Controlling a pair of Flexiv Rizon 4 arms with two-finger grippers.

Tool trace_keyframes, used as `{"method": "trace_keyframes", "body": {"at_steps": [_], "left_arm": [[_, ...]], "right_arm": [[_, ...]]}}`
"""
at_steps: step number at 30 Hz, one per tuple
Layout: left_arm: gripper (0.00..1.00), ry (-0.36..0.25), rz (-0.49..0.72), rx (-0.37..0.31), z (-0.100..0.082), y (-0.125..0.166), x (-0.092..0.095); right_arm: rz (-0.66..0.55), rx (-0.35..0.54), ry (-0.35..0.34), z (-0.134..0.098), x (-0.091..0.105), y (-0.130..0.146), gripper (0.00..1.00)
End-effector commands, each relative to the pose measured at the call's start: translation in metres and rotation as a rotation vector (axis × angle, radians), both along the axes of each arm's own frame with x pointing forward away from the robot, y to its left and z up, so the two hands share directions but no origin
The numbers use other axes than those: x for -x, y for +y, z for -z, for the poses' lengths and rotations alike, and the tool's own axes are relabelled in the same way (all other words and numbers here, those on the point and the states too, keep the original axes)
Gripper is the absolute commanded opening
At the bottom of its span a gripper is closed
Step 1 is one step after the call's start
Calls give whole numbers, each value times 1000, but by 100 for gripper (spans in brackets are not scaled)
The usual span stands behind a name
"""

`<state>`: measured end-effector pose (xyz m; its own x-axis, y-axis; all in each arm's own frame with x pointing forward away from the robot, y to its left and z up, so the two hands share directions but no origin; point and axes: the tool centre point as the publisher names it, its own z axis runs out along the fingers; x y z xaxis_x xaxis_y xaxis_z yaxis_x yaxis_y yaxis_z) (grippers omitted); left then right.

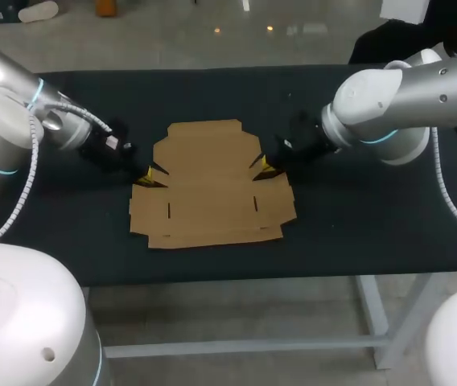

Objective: Assemble the packaging by folding the flat box into shape, placing the metal phone stand inside, and closing the box properly

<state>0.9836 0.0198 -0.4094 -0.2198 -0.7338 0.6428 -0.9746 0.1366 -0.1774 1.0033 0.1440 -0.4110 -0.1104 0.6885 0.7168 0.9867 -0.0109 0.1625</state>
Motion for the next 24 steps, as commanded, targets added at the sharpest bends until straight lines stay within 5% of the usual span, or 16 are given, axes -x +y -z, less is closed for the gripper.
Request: {"method": "trace_keyframes", "body": {"at_steps": [1,24], "left_arm": [[0,-28,-51,-49,-8,-4,9],[0,-64,-72,-165,-22,-24,14]], "right_arm": [[15,30,0,-2,3,3,0],[54,128,3,-11,6,19,0]]}}
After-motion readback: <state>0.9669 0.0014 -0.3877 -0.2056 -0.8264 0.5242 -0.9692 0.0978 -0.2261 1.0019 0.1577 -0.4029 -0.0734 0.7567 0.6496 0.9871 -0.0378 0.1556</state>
